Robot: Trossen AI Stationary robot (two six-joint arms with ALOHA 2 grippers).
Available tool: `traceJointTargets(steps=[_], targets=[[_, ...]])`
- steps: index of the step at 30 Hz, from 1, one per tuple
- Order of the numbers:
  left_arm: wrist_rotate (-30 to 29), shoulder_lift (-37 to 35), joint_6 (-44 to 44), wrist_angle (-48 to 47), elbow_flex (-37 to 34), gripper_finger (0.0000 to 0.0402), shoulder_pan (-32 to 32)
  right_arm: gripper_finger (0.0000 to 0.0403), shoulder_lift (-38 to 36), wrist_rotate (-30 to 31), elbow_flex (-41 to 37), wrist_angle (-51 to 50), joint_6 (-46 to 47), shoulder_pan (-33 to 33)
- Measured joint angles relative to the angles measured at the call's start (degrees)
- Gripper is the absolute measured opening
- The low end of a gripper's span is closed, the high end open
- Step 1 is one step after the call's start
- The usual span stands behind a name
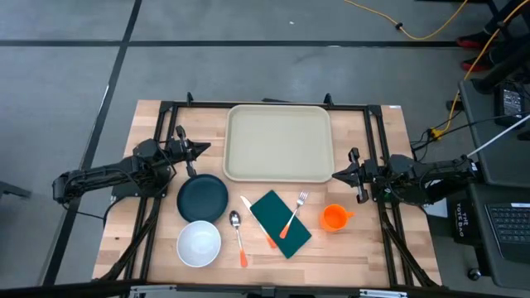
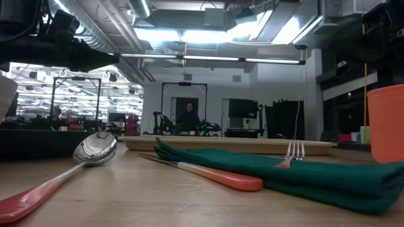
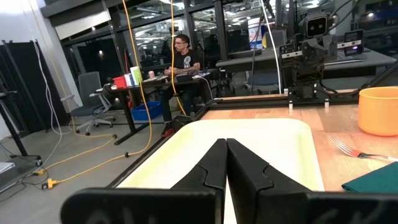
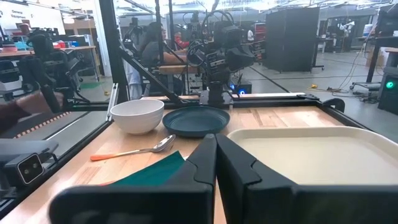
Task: Set up tray
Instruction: Put the orange cup on the gray tray
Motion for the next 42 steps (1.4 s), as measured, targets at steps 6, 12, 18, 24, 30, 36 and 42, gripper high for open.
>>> traceJointTargets(steps=[6,12,18,24,30,36,42], targets=[[0.0,0.0,0.0,0.0,0.0,0.0004,0.0,0.0012,0.0,0.1,0.0,0.9,-3.2,0.0],[0.0,0.0,0.0,0.5,0.0,0.0004,0.0,0.0012,0.0,0.3,0.0,3.0,-7.4,0.0],[0.0,0.0,-1.5,0.4,0.0,0.0004,0.0,0.0012,0.0,7.6,0.0,3.7,-6.7,0.0],[0.9,0.0,-6.6,1.4,0.1,0.0004,-0.1,0.0012,0.0,10.5,0.3,2.9,-7.7,-0.1],[5.0,1.4,-4.5,3.2,0.1,0.0004,-1.0,0.0012,2.3,10.5,4.1,-0.7,-5.5,-1.4],[6.1,5.7,-4.6,6.4,0.1,0.0003,-2.5,0.0012,7.3,10.6,5.3,-0.8,-4.5,-4.2],[8.2,14.3,-3.7,16.6,0.5,0.0002,-8.1,0.0012,11.6,7.8,5.4,2.7,-4.6,-7.3]])
